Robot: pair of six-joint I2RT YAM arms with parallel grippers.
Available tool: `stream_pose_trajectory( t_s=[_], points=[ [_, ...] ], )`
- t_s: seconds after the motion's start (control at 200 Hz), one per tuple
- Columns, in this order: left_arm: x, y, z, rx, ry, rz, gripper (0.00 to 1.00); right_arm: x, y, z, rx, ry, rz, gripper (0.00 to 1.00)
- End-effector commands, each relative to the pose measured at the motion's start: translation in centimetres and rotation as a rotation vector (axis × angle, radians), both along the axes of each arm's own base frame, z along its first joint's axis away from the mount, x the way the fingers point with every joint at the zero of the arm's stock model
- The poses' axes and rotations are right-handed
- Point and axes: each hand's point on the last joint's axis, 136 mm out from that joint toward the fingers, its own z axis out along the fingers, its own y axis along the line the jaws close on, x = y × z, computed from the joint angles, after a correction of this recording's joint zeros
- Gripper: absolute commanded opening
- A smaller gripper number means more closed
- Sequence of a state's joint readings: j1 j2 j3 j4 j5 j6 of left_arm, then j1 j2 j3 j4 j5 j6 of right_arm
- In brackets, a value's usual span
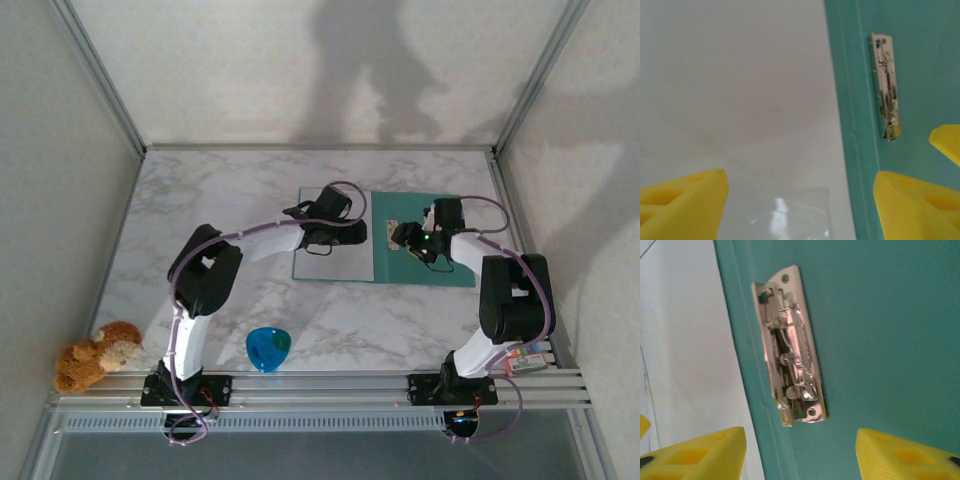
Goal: Put the files into the folder
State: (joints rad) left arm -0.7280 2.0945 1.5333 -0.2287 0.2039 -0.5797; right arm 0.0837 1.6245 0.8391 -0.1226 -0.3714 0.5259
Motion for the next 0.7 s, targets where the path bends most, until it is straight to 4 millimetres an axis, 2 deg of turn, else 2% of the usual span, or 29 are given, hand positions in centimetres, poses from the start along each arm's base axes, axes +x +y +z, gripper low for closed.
stream_pose_trajectory(
  t_s=[0.0, 0.155, 0.29, 0.531, 0.696],
  points=[
    [0.1, -2.7, 0.0, -0.013, -0.019, -0.015, 0.77, 0.7, -0.5, 1.0, -0.001, -0.065, -0.057, 0.59],
    [-0.8, -5.2, -1.5, -0.016, 0.006, -0.053, 0.76, 0.0, -1.0, 0.4, -0.017, -0.056, -0.078, 0.59],
    [-1.4, -6.3, -2.7, -0.016, 0.024, -0.070, 0.76, -0.4, -1.2, 0.2, -0.016, -0.056, -0.084, 0.60],
    [-1.7, -5.4, -5.0, 0.031, 0.060, -0.059, 0.76, -0.7, -1.6, -0.3, -0.019, -0.046, -0.099, 0.60],
    [-2.4, -4.9, -5.6, 0.059, 0.073, -0.079, 0.76, -0.9, -1.9, -0.7, -0.018, -0.035, -0.114, 0.60]
  ],
)
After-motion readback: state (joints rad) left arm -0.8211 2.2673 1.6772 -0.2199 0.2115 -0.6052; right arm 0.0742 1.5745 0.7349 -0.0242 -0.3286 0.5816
